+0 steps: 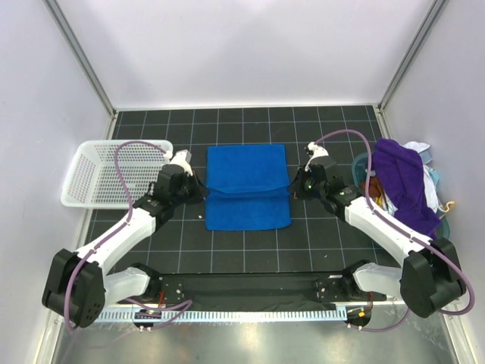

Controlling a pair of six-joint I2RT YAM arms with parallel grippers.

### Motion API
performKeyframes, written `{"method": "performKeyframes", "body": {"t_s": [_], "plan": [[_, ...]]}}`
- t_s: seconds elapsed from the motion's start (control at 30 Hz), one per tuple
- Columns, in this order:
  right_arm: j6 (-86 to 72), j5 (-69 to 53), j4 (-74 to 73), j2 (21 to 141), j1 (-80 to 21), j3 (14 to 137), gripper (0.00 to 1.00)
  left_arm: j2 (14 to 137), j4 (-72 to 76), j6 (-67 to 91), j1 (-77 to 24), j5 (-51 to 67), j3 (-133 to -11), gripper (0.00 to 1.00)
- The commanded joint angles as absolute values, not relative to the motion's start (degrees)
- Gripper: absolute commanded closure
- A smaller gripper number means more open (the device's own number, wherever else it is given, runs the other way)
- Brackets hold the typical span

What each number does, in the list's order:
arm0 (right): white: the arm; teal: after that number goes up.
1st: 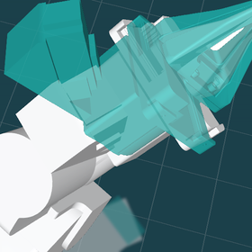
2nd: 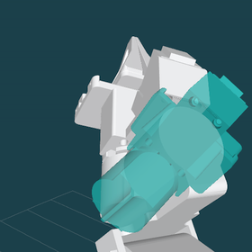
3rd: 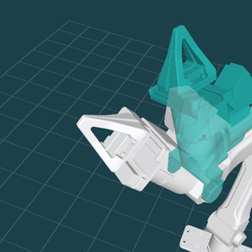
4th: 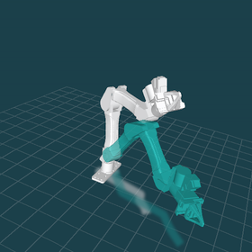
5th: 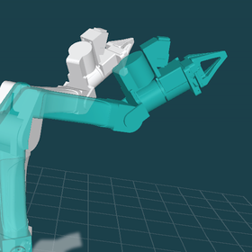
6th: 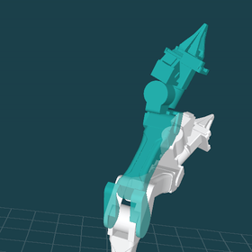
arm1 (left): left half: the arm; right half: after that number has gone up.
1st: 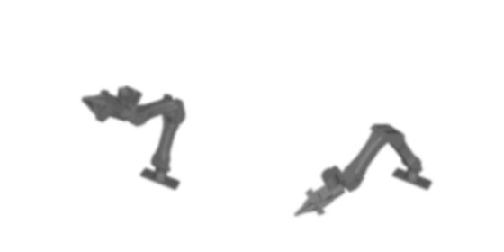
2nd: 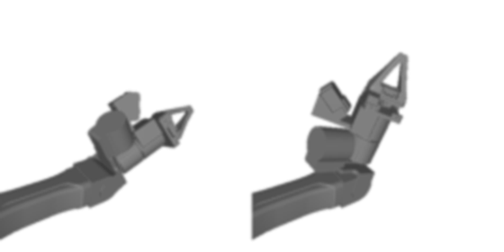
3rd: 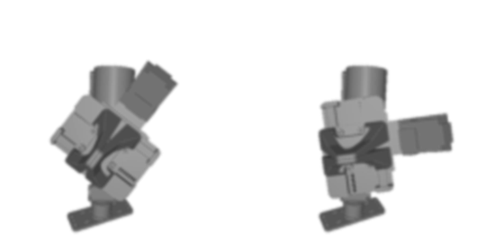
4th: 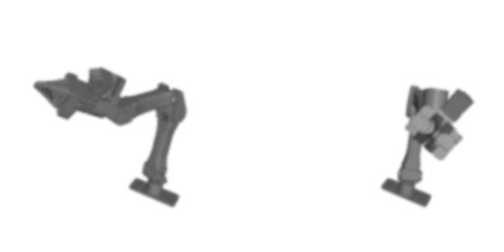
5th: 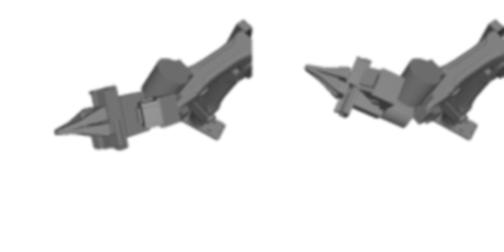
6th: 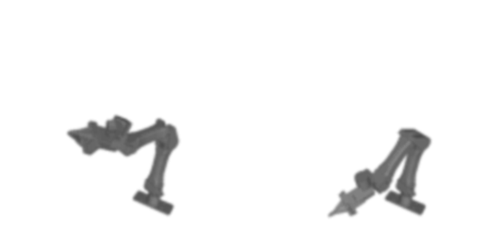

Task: Fold and stack the towels
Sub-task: Fold the towel

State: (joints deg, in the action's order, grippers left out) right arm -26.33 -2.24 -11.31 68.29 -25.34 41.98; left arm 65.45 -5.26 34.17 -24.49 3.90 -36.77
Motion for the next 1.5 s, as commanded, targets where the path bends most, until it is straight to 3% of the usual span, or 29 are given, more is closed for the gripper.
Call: {"method": "performKeyframes", "body": {"t_s": [0.0, 0.53, 0.8, 0.9, 1.03, 1.47], "plan": [[-25.58, -1.14, -12.13, 66.71, -25.66, 41.93, 0.95, 64.25, -6.50, 34.80, -24.87, 2.99, -37.44, 0.97], [-27.33, -2.81, -7.83, 69.08, -25.75, 33.75, 0.94, 68.90, -3.87, 35.59, -26.37, 2.28, -31.73, 0.94], [-28.83, -3.95, -4.75, 71.45, -26.72, 30.85, 0.85, 71.01, -1.93, 36.04, -26.98, 3.25, -29.27, 0.85], [-28.74, -3.87, -5.27, 71.19, -27.07, 31.02, 0.75, 70.49, -2.02, 36.47, -27.07, 3.51, -28.65, 0.76], [-28.83, -3.78, -6.94, 69.17, -27.25, 31.11, 0.60, 68.04, -2.46, 37.18, -27.07, 4.57, -28.56, 0.72], [-30.67, -1.15, -14.41, 60.72, -28.04, 33.74, 0.56, 55.11, -10.81, 42.10, -27.86, 6.42, -31.46, 0.68]]}}
